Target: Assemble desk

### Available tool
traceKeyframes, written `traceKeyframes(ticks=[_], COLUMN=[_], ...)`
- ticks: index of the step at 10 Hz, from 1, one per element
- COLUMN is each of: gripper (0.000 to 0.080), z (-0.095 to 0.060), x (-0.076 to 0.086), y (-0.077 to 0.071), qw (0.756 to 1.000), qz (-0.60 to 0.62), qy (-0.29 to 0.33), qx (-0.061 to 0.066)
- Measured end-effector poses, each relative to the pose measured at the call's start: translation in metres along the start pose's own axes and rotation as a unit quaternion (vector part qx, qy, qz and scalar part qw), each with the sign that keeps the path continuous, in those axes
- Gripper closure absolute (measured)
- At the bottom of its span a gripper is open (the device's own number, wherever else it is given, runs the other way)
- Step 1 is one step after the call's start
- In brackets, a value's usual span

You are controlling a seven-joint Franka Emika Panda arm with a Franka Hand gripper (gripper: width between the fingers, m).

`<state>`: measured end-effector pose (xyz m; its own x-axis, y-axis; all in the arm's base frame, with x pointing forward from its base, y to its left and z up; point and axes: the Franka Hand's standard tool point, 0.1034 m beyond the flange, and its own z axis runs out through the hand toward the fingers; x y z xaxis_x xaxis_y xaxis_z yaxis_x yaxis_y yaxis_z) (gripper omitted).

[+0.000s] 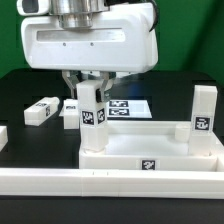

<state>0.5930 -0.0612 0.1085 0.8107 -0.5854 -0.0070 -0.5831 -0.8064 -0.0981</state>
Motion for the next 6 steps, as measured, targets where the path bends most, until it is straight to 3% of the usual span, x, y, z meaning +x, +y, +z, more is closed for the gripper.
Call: traceKeyframes(ticks=[4,6], gripper=[0.0509,0.0509], z=[0.0006,0.0007], x=[-0.0023,-0.0022], y=[-0.0027,-0.0026], qw=[0.983,0.985], qz=[0.182,0.172], qy=[-0.003,-0.003], qx=[-0.002,-0.001])
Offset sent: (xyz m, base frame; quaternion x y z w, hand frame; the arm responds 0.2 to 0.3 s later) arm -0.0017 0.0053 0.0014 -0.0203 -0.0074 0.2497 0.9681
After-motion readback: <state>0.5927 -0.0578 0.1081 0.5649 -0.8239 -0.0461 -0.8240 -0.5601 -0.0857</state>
